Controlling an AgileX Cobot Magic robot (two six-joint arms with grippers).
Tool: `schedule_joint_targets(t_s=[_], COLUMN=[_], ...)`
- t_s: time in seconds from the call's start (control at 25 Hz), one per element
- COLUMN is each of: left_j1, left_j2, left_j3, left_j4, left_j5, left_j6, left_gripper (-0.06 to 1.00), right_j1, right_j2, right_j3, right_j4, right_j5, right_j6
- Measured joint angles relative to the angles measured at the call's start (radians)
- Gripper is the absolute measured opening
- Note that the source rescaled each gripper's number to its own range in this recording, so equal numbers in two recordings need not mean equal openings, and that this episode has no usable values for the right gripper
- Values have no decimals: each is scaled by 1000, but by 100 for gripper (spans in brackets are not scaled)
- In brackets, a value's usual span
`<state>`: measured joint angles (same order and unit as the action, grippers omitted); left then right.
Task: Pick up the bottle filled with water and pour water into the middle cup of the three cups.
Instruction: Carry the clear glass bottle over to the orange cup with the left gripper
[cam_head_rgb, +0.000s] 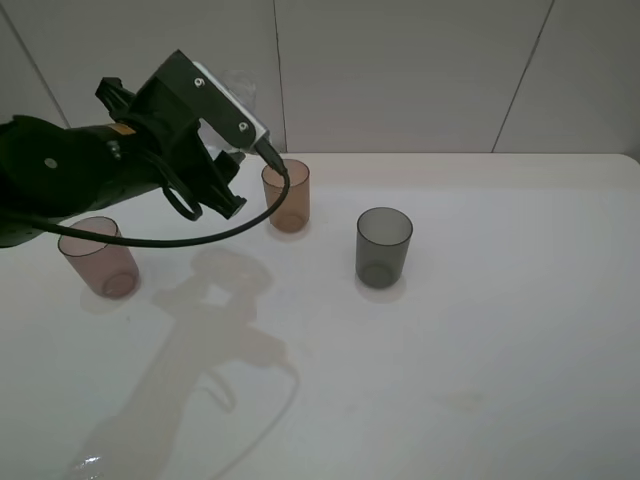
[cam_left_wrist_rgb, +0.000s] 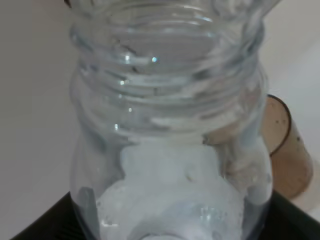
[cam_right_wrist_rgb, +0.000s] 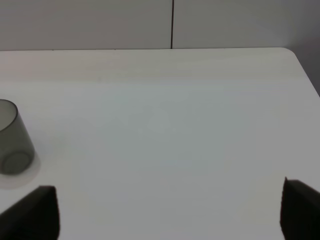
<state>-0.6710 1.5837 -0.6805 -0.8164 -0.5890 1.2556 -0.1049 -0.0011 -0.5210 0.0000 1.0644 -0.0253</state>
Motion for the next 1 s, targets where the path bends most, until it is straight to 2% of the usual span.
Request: schedule_joint_targets(t_s=[0.16,0.28,0.36,0.56,0.76,0.88,1.0], left_j1=[7,49,83,159,213,238,246], left_j2=[0,0,0,0,0,0,0], left_j3=[-2,-32,-59,-126,-217,-275,-322], left_j4=[22,71,110,275,586,742,807], left_j5=[92,229,315,457,705,807,869], left_j6=[61,68,37,-157,-386,-518,-568], left_gripper=[1,1,1,1,1,1,1], right_j1=[0,0,0,0,0,0,0], right_j2=[0,0,0,0,0,0,0], right_j3=[0,0,0,0,0,0,0], right_j4=[0,0,0,0,0,0,0], right_j5=[0,0,0,0,0,0,0], right_j6=[0,0,0,0,0,0,0])
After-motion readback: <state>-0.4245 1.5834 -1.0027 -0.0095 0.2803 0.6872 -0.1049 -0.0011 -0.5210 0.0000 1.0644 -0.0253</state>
